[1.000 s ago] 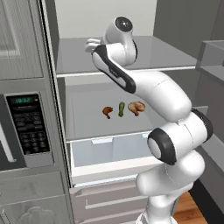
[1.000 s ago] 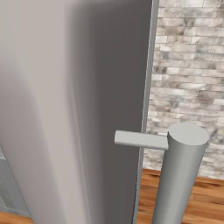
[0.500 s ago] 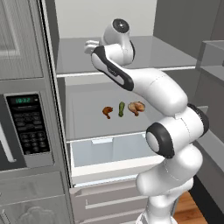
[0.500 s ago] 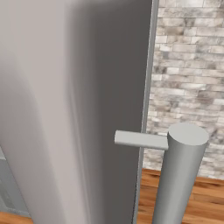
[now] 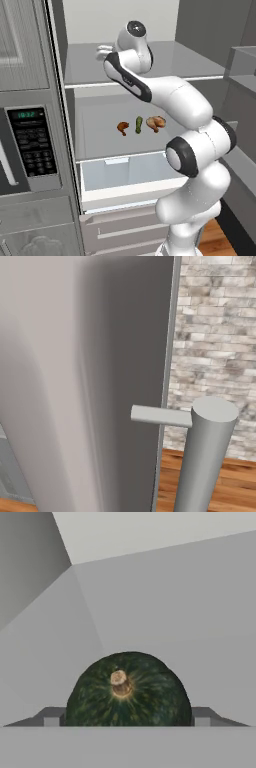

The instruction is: Place one squash and one chicken drumstick in each tupperware on the nearby counter, to pack two identical lunches.

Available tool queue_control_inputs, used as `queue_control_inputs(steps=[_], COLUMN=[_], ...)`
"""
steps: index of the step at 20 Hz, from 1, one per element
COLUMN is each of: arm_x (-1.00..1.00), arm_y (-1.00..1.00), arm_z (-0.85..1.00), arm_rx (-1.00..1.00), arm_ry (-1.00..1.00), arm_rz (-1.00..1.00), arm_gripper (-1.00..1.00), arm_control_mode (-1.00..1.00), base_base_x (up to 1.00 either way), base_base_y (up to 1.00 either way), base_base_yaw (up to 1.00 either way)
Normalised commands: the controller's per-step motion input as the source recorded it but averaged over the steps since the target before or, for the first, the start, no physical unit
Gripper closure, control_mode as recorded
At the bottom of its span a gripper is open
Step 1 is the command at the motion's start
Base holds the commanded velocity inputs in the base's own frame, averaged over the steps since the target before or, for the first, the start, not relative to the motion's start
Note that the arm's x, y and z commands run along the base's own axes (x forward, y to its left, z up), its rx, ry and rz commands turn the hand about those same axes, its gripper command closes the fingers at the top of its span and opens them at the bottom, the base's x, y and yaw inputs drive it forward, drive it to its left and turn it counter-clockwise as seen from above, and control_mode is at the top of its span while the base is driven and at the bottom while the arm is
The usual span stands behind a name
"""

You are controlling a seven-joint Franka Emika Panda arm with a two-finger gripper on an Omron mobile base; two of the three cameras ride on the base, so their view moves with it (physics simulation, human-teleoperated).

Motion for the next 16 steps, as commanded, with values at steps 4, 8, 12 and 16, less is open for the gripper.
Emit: queue_control_inputs(steps=[4,8,12,16], arm_x=[-0.95,-1.0,-1.0,-1.0], arm_y=[0.0,0.0,0.0,-0.14], arm_z=[-0.28,-0.21,0.0,0.08], arm_rx=[-0.02,-0.02,0.0,0.03], arm_ry=[-0.24,-0.29,-0.1,0.0], arm_rz=[0.0,0.0,0.0,0.0], arm_gripper=[1.0,1.0,1.0,1.0], arm_control_mode=[-1.0,-1.0,-1.0,-1.0], base_base_x=[0.0,0.0,0.0,0.0], base_base_y=[0.0,0.0,0.0,0.0], base_base_yaw=[0.0,0.0,0.0,0.0])
